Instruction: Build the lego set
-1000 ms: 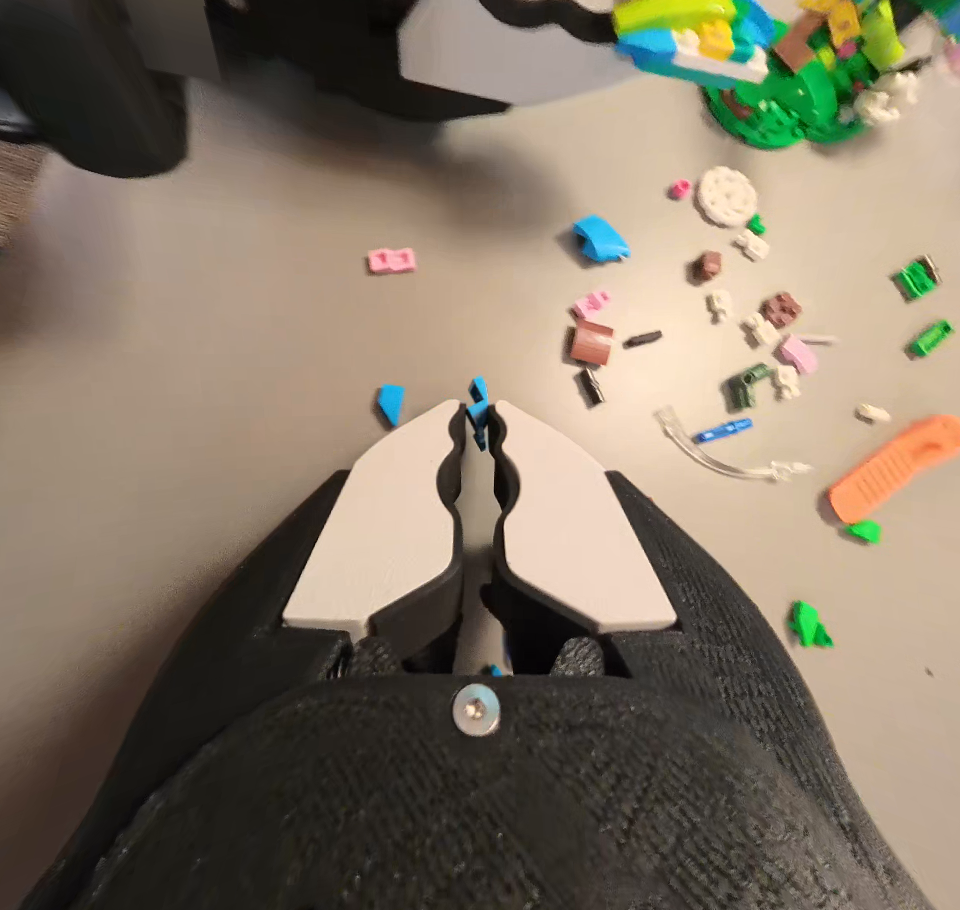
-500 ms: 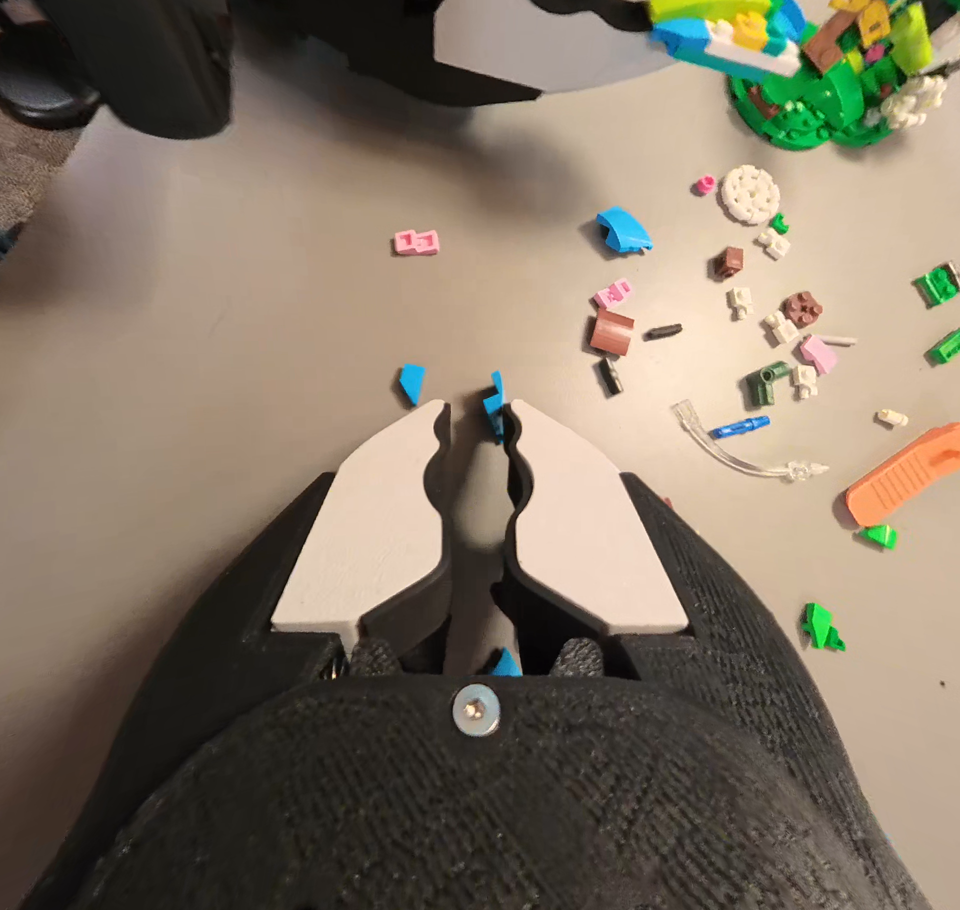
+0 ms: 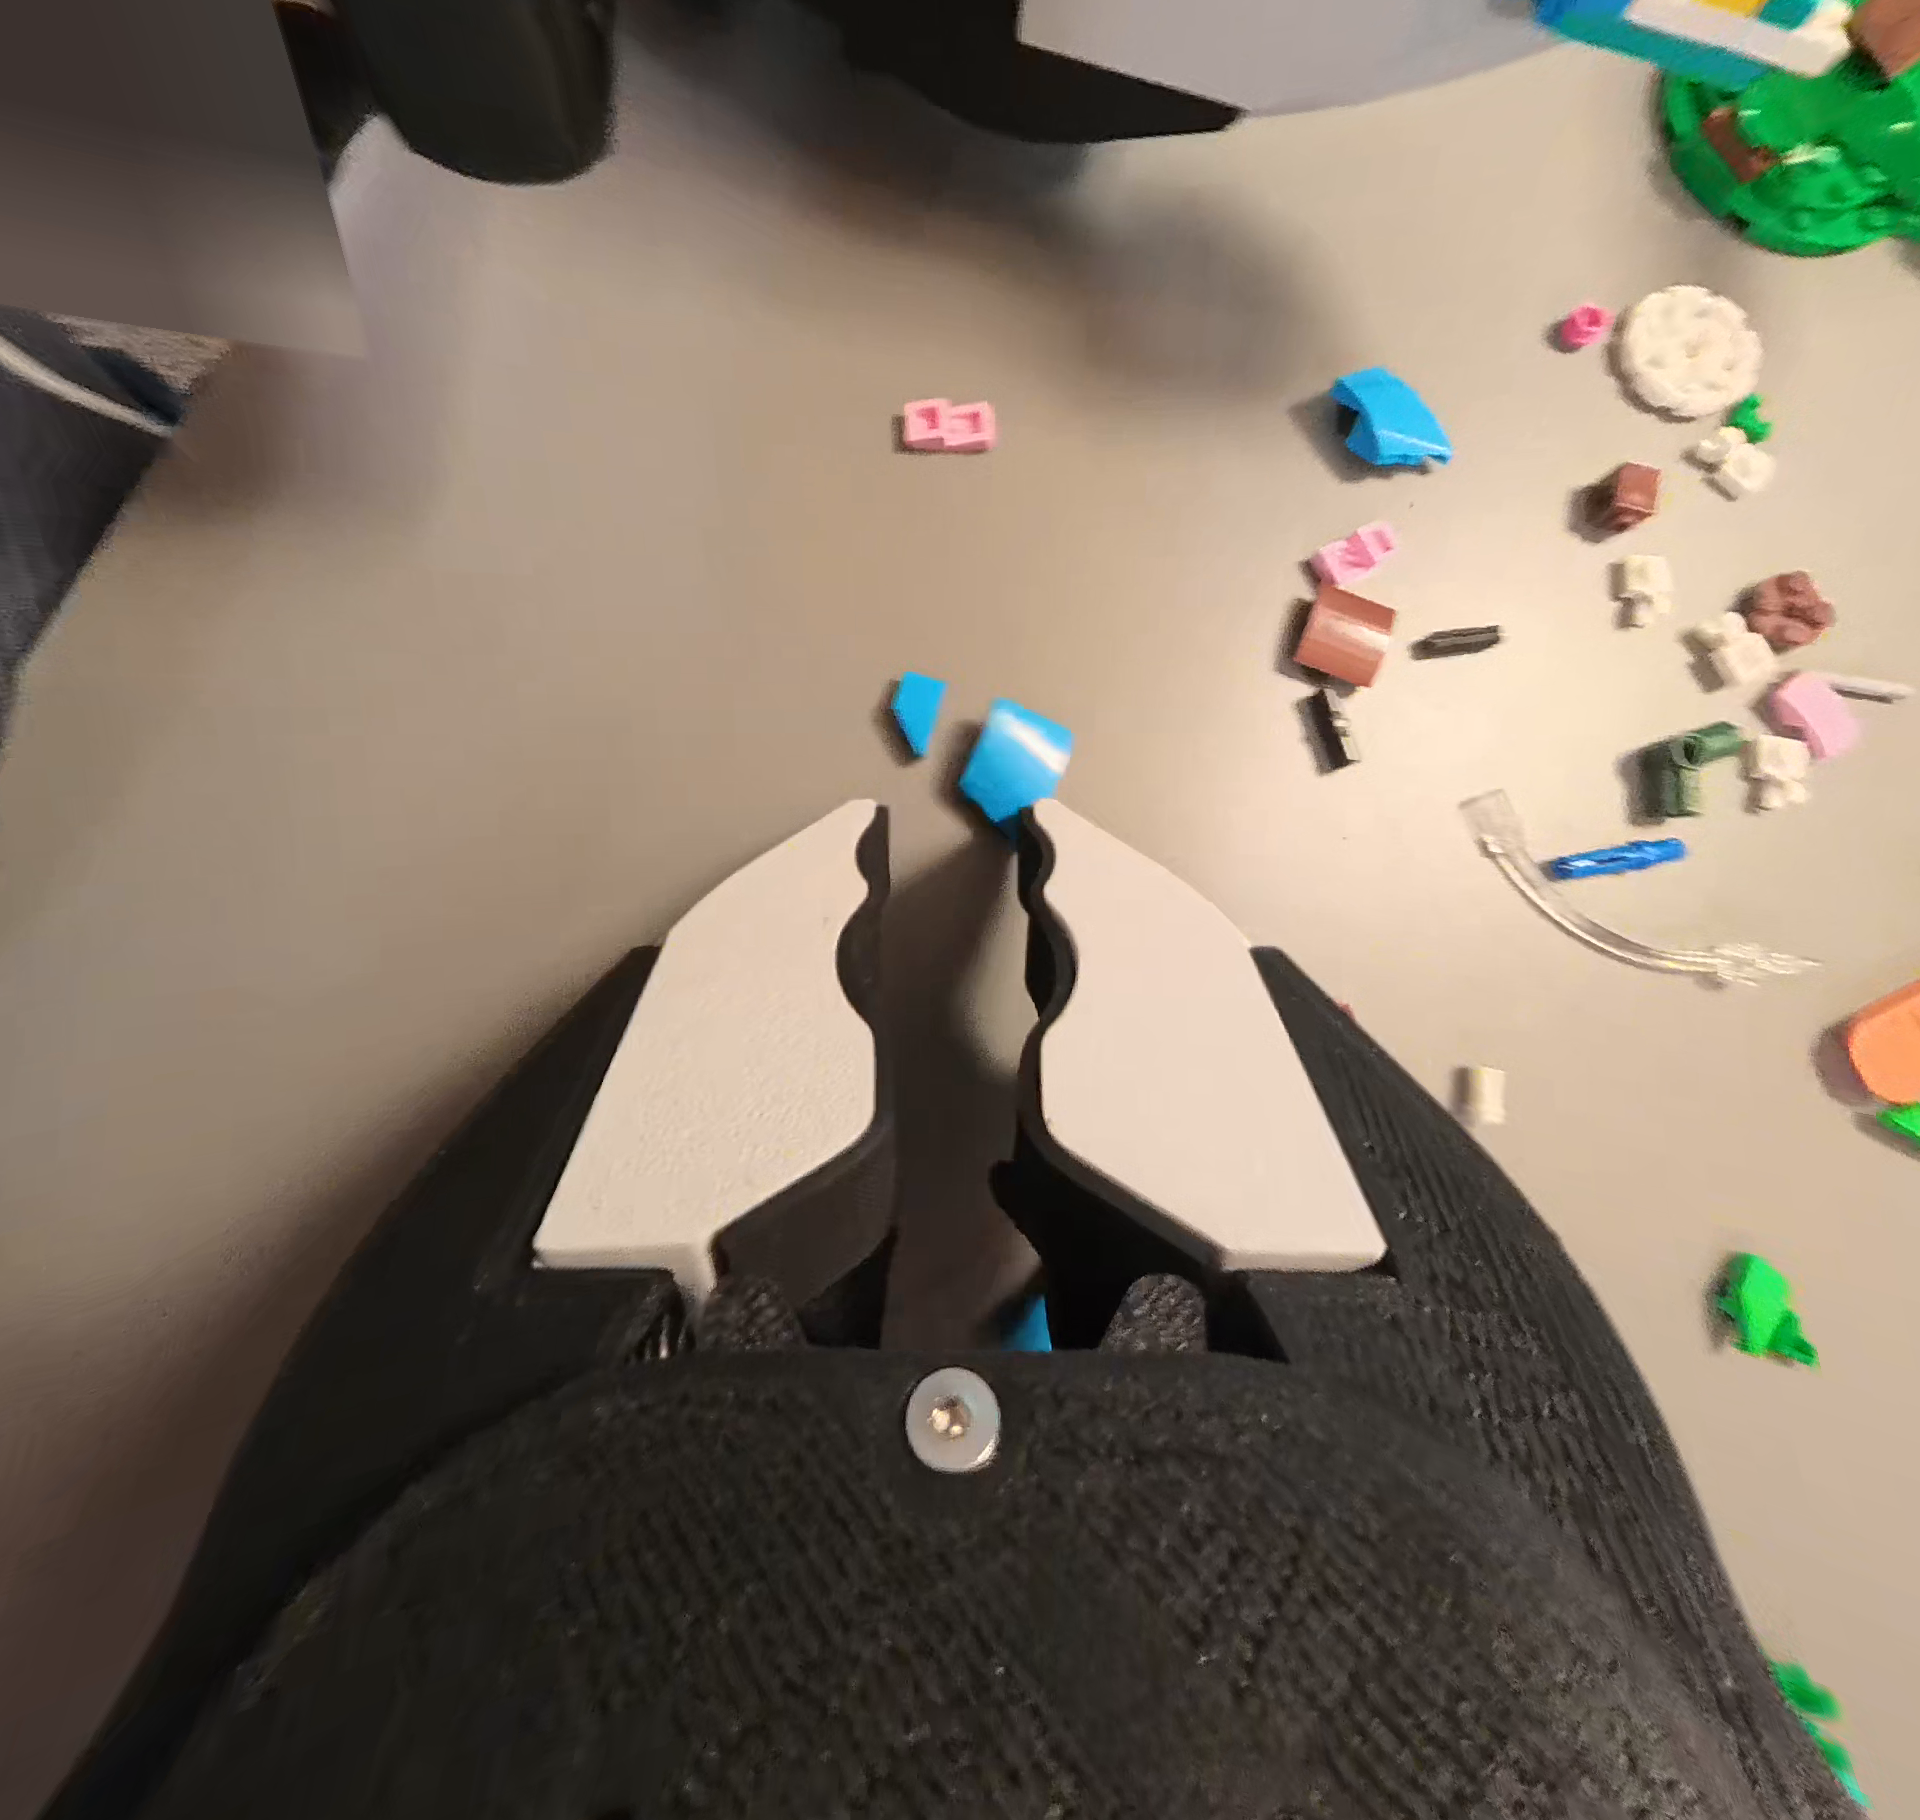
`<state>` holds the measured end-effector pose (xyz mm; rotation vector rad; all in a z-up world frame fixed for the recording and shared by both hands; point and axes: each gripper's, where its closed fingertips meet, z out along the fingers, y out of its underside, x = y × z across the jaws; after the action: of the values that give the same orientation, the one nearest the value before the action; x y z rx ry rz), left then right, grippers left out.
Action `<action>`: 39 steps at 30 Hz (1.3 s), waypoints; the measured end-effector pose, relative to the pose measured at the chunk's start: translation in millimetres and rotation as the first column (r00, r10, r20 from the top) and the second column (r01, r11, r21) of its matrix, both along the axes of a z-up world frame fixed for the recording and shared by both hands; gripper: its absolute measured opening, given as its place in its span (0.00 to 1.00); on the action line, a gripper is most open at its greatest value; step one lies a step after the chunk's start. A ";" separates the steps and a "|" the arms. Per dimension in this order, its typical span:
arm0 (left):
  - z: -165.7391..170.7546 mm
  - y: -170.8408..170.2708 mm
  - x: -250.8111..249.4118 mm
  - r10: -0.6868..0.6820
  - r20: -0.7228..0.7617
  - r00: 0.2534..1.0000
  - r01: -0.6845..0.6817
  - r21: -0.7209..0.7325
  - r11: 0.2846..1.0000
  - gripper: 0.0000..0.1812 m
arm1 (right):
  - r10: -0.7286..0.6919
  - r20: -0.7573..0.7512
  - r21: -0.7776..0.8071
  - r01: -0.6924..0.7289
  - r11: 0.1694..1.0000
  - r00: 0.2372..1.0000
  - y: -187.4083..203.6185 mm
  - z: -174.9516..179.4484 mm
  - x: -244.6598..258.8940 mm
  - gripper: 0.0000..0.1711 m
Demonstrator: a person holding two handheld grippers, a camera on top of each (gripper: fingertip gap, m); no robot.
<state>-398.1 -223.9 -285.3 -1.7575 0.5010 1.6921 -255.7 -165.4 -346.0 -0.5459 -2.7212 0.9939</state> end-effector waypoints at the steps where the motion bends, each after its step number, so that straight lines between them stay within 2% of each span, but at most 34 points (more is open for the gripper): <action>1: -0.2 0.1 0.0 -0.001 0.001 1.000 0.001 -0.001 1.000 0.08 | 0.008 0.011 -0.008 -0.008 1.000 1.000 0.6 1.8 3.3 0.13; 5: -0.2 0.2 0.4 -0.003 0.001 1.000 0.003 -0.001 1.000 0.08 | -0.121 -0.028 0.041 0.122 0.992 0.992 40.1 12.2 -4.5 0.13; 7: 0.0 0.2 0.4 -0.002 0.000 1.000 0.002 0.000 1.000 0.08 | -0.179 0.021 0.057 0.178 0.982 0.984 63.0 13.7 2.4 0.13; 9: -0.1 0.3 0.5 -0.003 0.000 1.000 0.003 0.000 1.000 0.08 | -0.194 0.102 0.108 0.183 0.977 0.976 81.8 7.0 18.6 0.15; 12: -0.5 0.4 0.4 -0.002 0.001 1.000 0.002 -0.002 1.000 0.08 | -0.221 0.076 0.167 0.206 0.964 0.972 101.2 2.6 25.0 0.16; 18: -0.8 0.5 0.6 -0.002 -0.001 1.000 0.002 -0.006 1.000 0.08 | -0.202 0.040 0.110 0.197 0.974 0.979 95.9 4.3 23.7 0.16; 24: -1.0 0.6 0.6 -0.003 0.000 1.000 0.003 -0.007 1.000 0.08 | -0.129 0.169 0.058 0.121 0.991 0.977 79.7 4.0 45.6 0.14; 28: -1.1 0.7 0.7 -0.004 0.001 1.000 0.004 -0.007 1.000 0.08 | -0.205 0.106 0.077 0.198 0.977 0.973 90.8 7.6 31.8 0.13; 31: -1.4 0.7 0.6 -0.003 0.001 1.000 0.003 -0.008 1.000 0.08 | -0.225 0.131 0.147 0.205 0.968 0.966 99.4 -2.2 33.6 0.14; 35: -1.6 0.9 0.6 -0.004 0.002 1.000 0.004 -0.009 1.000 0.08 | -0.188 0.166 0.129 0.167 0.977 0.968 89.2 -5.3 39.7 0.13; 39: -1.7 0.9 0.6 -0.005 0.003 1.000 0.005 -0.009 1.000 0.08 | -0.114 0.086 0.065 0.109 0.992 0.990 73.0 6.6 36.5 0.17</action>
<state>-397.5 -223.0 -287.0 -1.7634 0.5116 1.6864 -219.2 -92.3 -339.3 -0.7397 -2.7529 0.8770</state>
